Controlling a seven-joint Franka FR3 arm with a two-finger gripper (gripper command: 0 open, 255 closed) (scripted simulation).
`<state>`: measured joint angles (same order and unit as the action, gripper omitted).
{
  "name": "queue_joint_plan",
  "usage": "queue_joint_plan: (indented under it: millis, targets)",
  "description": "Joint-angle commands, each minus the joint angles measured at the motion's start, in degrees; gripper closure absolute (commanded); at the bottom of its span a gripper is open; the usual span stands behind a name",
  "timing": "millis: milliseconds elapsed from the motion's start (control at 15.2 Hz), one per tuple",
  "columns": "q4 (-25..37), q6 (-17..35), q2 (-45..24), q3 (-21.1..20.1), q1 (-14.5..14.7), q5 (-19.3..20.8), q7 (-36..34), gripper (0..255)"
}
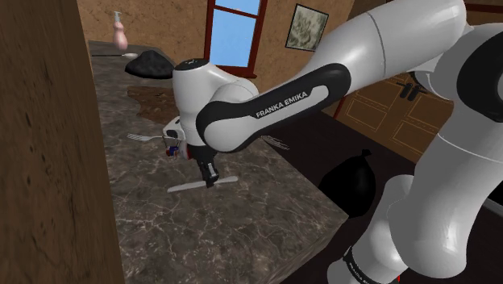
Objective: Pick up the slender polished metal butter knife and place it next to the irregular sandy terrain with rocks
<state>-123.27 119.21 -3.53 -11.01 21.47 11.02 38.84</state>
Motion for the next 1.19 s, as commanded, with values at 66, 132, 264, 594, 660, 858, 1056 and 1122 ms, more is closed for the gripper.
queue_joint_plan:
  millis: [66, 132, 264, 594, 660, 858, 1056, 1122]
  targets:
    - [1.2, -2.4, 1.3, 0.0, -0.1, -0.5, 0.7, 255]
    - [1.6, -3.1, 1.6, 0.0, -0.1, -0.7, 0.9, 255]
    - [2.4, -4.5, 2.3, 0.0, -0.1, -0.9, 1.2, 255]
    - [4.6, -8.1, 3.8, 0.0, 0.0, -1.5, 2.0, 255]
    - [5.1, -8.9, 4.0, 0.0, 0.0, -1.6, 2.2, 255]
    - [6.6, -11.1, 4.7, -0.1, 0.0, -1.9, 2.6, 255]
    - [8.2, -13.2, 5.3, -0.1, 0.0, -2.1, 3.0, 255]
    - [9.1, -13.2, 4.6, 0.6, -0.6, -1.8, 4.2, 255]
